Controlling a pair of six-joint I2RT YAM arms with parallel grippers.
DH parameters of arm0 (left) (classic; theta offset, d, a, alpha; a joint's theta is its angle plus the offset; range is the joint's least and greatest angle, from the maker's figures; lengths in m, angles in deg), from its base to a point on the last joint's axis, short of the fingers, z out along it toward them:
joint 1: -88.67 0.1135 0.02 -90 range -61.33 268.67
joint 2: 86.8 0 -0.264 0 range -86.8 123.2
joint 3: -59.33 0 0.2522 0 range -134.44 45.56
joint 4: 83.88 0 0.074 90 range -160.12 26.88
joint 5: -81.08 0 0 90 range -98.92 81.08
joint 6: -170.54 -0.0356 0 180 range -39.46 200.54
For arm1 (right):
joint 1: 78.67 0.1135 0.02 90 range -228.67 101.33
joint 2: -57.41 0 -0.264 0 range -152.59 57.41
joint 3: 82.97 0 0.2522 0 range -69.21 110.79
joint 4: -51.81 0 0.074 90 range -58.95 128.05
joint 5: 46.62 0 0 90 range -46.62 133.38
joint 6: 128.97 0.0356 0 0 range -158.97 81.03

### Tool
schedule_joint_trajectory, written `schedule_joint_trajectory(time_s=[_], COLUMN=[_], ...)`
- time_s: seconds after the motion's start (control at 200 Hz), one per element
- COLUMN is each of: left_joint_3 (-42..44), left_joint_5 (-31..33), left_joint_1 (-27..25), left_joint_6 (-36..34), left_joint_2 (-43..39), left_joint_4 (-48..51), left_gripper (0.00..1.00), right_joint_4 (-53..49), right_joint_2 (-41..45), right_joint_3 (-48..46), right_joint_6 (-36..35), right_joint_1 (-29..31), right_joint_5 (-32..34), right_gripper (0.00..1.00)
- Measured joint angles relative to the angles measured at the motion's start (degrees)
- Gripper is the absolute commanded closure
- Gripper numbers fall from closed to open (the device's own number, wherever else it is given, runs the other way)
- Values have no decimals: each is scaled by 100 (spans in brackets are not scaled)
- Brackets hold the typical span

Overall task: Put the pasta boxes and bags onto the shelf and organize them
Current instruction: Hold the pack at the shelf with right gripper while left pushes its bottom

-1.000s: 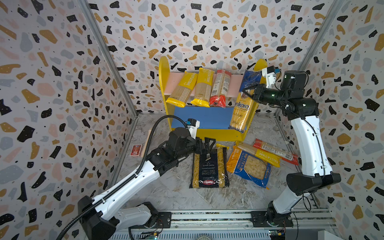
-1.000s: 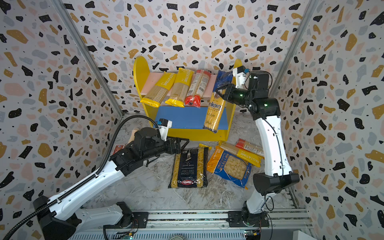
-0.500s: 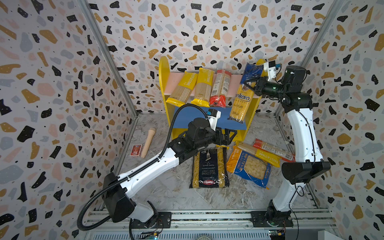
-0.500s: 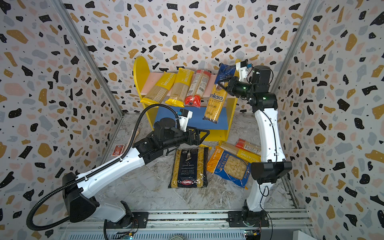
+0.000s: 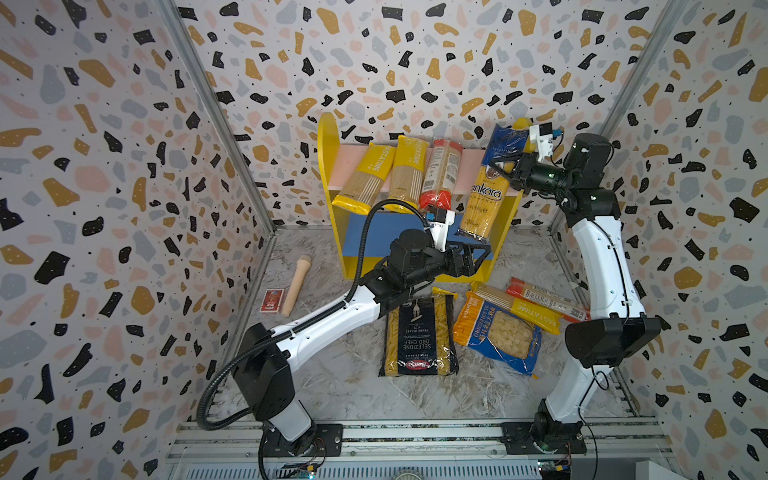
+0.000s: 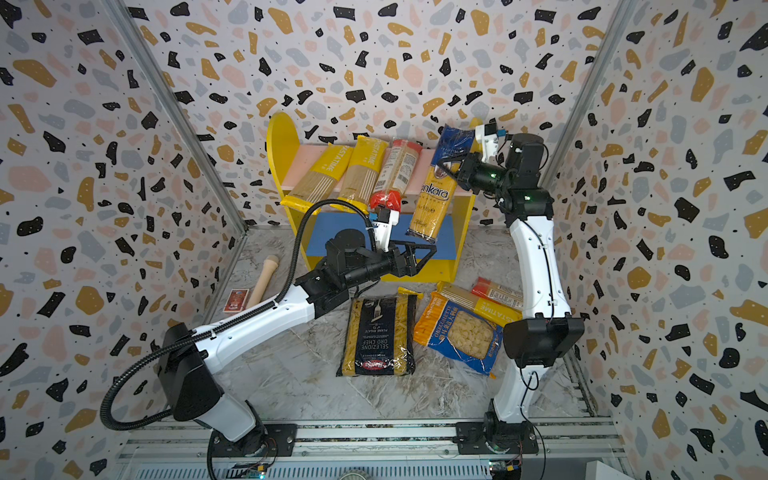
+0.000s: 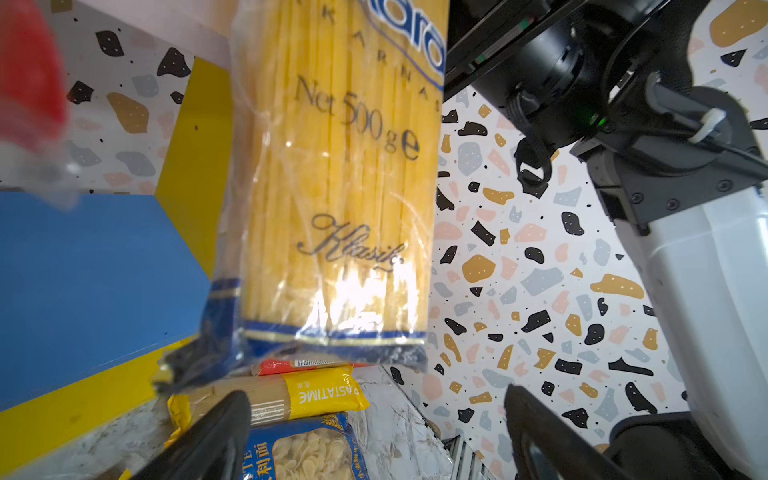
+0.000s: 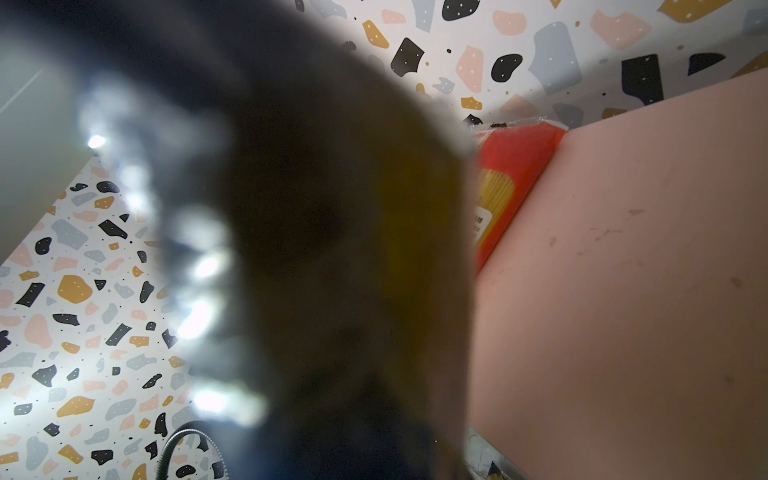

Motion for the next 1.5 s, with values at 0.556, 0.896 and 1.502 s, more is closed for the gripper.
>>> schedule_joint_trajectory(time_s=[0.556, 0.896, 1.502], left_joint_3=[-411, -739, -1346], left_joint_5=[210, 402, 369], left_joint_1=[-2, -46, -291], left_joint_6=[214, 190, 22], left_joint_2=[341, 367, 369], left_joint_4=[-127, 267, 970], left_gripper=[31, 47, 52], right_joint_4=[883, 1113, 549], right_joint_2=[57, 57, 105], right_joint_3=[-590, -592, -509], right_joint_6=[249, 463, -199], right_joint_1=[-28, -63, 343], right_joint_5=[-238, -256, 505], right_gripper=[89, 86, 69])
